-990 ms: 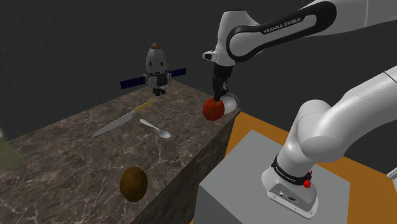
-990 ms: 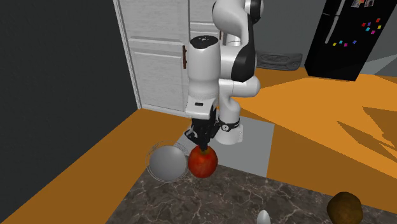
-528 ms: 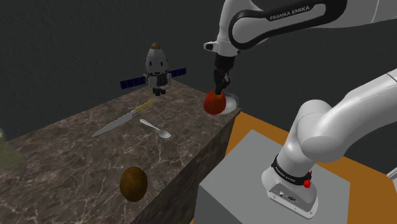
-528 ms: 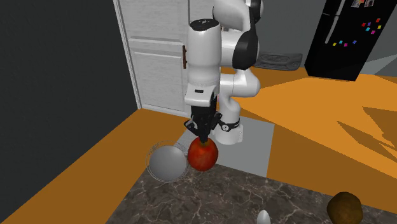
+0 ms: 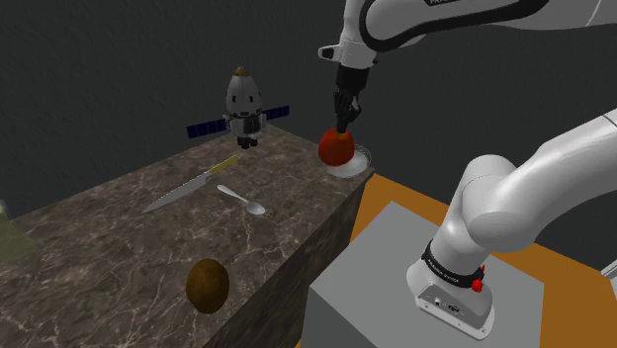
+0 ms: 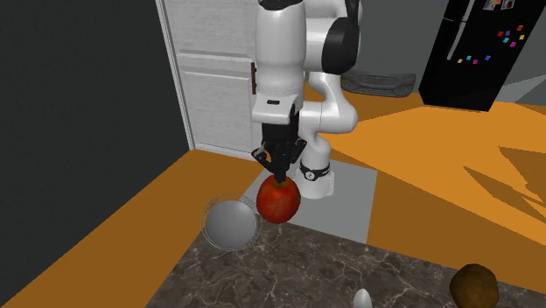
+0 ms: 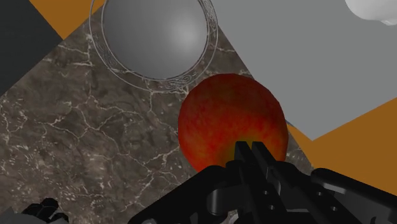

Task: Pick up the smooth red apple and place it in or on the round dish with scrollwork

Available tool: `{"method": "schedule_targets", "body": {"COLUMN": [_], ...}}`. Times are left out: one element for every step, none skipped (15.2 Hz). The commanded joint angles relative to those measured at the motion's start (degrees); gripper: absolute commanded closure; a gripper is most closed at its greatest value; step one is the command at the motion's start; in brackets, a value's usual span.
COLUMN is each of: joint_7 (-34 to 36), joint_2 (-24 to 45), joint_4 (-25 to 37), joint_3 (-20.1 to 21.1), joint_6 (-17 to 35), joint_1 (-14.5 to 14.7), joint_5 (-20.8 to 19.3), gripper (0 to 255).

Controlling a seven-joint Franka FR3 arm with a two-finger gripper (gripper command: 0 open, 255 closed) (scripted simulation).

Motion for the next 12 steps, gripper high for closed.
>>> {"method": "schedule_targets", "body": {"joint_7": [0.06,0.06,-1.22,-2.5,-3.78,-5.06,-6.36,-7.66,-8.97,-10.29,-11.62,-12.97], "joint_2": [-0.16,-0.17,-0.02,0.19,0.46,0.81,1.22,1.7,2.25,2.86,3.53,4.26], "joint_4": [1.3,1.33,2.4,3.52,4.7,5.95,7.25,8.61,10.03,11.51,13.04,14.64], "joint_3": [0.18,0.18,-0.79,-1.76,-2.74,-3.72,-4.69,-5.67,-6.64,-7.63,-8.62,-9.62], "joint_6": [-1.49,-1.52,-2.39,-3.23,-4.06,-4.88,-5.68,-6.47,-7.25,-8.02,-8.78,-9.54], "joint_1": [0.07,0.07,-0.41,-0.86,-1.28,-1.67,-2.04,-2.39,-2.7,-2.99,-3.26,-3.49], "joint_5": [0.11,0.12,-0.36,-0.81,-1.24,-1.65,-2.03,-2.37,-2.68,-2.96,-3.2,-3.41], "gripper": [255,255,255,255,255,255,255,255,255,255,255,255]}}
